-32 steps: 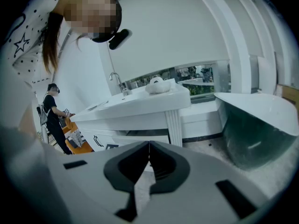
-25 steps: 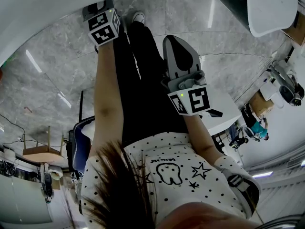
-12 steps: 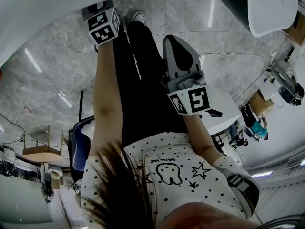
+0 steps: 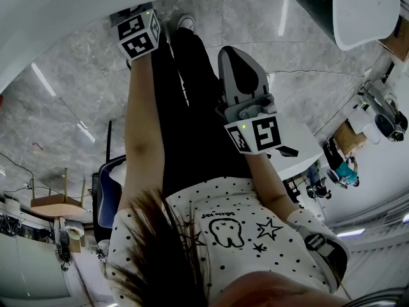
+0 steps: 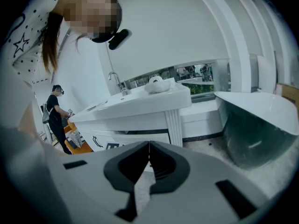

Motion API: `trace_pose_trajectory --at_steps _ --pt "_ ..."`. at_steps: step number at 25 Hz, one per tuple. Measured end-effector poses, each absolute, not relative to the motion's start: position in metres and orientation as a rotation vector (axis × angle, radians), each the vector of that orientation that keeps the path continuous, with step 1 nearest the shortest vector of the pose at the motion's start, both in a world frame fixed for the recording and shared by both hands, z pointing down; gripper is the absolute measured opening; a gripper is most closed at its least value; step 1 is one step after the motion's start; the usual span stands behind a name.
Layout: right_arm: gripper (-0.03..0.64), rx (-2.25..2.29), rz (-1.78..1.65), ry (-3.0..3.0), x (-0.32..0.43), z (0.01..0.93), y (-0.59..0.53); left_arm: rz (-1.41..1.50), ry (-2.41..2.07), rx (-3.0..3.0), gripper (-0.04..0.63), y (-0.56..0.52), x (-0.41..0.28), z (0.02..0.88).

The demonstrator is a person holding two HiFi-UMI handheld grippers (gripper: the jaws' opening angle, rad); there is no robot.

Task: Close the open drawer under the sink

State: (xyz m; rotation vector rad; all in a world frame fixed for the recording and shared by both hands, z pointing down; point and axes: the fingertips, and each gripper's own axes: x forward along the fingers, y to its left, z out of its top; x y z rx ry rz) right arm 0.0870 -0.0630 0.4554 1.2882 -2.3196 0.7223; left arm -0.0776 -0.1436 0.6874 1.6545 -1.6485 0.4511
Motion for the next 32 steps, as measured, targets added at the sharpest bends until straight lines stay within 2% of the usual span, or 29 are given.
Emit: trace_pose_trajectory --at_steps 32 --pt "0.014 1.286 0.721 -2.310 0.089 0.454 -0.066 0.434 -1.646 1.677 0.129 -0.168 -0.082 0.686"
